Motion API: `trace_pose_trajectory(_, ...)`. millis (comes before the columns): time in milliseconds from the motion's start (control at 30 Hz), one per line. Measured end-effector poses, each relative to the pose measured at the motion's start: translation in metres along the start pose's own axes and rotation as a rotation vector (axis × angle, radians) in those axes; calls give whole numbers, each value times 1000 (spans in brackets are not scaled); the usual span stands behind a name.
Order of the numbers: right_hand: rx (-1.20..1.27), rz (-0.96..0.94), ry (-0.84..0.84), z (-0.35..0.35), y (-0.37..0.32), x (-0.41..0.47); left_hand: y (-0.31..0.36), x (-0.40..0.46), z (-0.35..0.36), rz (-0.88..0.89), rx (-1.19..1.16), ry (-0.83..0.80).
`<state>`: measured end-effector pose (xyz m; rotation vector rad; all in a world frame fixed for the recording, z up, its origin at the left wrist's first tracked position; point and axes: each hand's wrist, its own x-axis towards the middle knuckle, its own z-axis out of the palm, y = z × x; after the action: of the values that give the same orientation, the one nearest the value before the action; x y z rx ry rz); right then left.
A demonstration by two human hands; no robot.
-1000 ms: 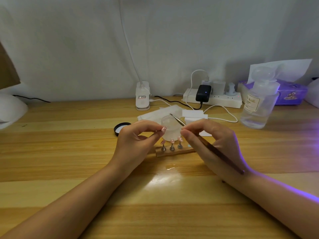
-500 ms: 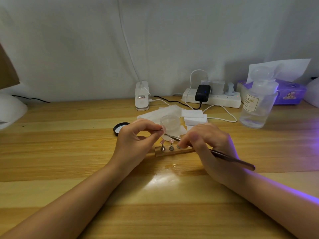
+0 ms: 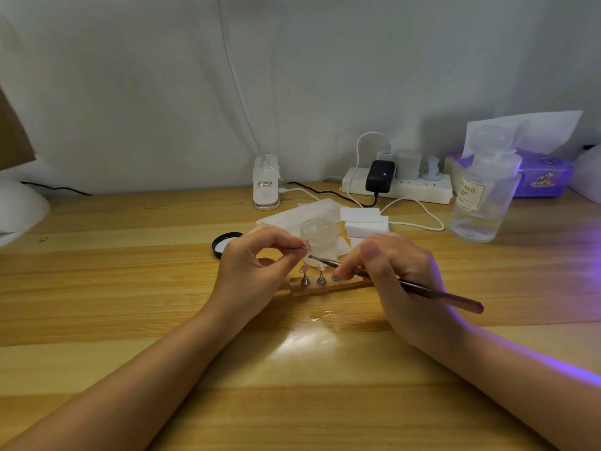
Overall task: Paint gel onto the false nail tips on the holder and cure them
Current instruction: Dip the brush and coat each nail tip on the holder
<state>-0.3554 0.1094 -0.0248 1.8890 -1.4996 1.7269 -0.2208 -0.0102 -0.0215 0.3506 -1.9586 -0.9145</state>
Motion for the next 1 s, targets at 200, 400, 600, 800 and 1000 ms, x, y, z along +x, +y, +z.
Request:
trace_pose_trajectory(200,-35,59,-30,1,1,1,-1,0,0,-4,10,1)
trace_pose_trajectory(400,-4,42,-13,0,0,0,1,0,0,-10,9,0)
trace_pose_trajectory(600,13,101,-5,-1,-2,2,2,0,0,-20,29,-5)
trace_pose_trajectory(800,25,85,-32,-1,-1,-1,2,0,0,-21,32,-4)
trace_pose_trajectory(1000,44,132,12,-1,-4,2,2,-1,-1,-32,33,-5)
